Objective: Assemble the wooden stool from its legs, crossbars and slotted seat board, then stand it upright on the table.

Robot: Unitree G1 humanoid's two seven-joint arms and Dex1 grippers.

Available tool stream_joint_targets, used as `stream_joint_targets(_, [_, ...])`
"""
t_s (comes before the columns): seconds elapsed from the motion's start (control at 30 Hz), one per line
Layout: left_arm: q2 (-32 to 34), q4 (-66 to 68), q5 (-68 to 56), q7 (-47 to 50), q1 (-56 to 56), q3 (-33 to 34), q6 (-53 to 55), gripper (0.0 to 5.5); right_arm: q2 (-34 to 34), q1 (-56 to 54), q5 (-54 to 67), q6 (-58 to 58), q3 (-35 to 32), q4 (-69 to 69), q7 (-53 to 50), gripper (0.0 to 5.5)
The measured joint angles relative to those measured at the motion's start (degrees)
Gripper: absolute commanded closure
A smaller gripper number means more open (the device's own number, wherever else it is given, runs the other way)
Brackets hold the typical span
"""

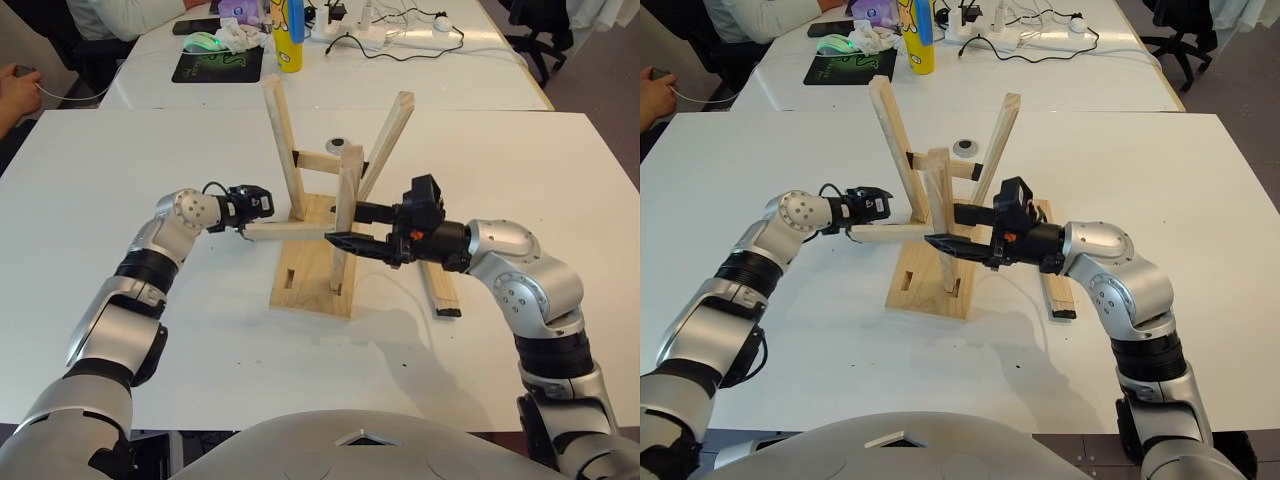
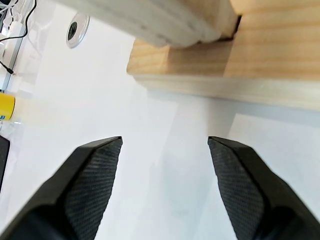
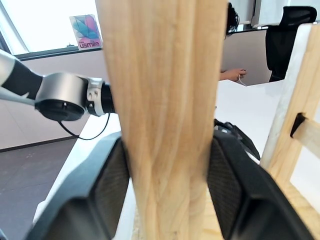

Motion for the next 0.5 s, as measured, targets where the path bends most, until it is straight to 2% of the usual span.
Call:
stream_joint_targets(0.3, [1.4, -2.3, -1.1, -1.4, 1.9, 1.1, 0.6, 2.30, -0.3, 4.7, -2.2, -9.7, 1.2, 0.9, 1.9, 3.42])
stream_joint_targets(0.5, [2.3, -8.0, -2.6, -1.8, 5.5, 2.6, 3.7, 2.30, -7.0, 5.8, -2.1, -10.8, 0.0, -1.0, 6.5, 3.44])
